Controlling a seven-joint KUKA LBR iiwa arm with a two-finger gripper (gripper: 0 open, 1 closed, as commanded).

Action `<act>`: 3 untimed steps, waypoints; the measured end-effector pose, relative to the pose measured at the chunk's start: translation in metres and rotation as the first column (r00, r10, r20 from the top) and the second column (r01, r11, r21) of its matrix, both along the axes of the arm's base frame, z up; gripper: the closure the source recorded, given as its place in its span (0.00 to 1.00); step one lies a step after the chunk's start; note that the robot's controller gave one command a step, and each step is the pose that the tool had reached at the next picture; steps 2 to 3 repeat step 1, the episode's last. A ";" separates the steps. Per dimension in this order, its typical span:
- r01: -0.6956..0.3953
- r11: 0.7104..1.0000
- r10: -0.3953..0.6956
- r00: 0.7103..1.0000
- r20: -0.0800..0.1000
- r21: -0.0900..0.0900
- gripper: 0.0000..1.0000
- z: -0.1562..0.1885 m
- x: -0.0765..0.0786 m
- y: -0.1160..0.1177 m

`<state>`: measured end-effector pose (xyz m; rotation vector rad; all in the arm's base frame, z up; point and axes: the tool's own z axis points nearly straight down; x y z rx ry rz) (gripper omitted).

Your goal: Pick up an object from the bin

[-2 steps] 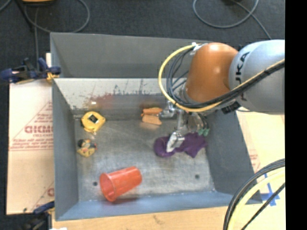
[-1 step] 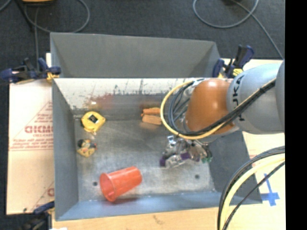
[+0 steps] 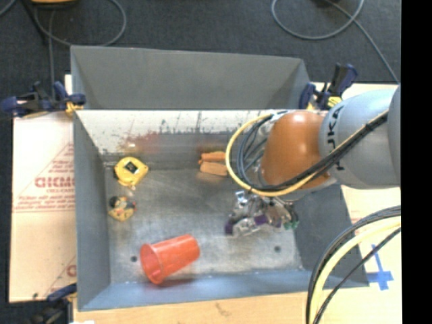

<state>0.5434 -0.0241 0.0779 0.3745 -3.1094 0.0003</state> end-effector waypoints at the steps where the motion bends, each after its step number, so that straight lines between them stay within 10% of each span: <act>1: 0.048 0.999 -0.048 0.999 0.015 0.001 1.00 0.144 -0.010 0.010; 3: 0.048 0.999 -0.048 0.999 0.015 0.001 1.00 0.144 -0.010 0.010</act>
Offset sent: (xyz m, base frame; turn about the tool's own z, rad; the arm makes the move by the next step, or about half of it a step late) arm 0.0000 0.0000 0.0000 0.0000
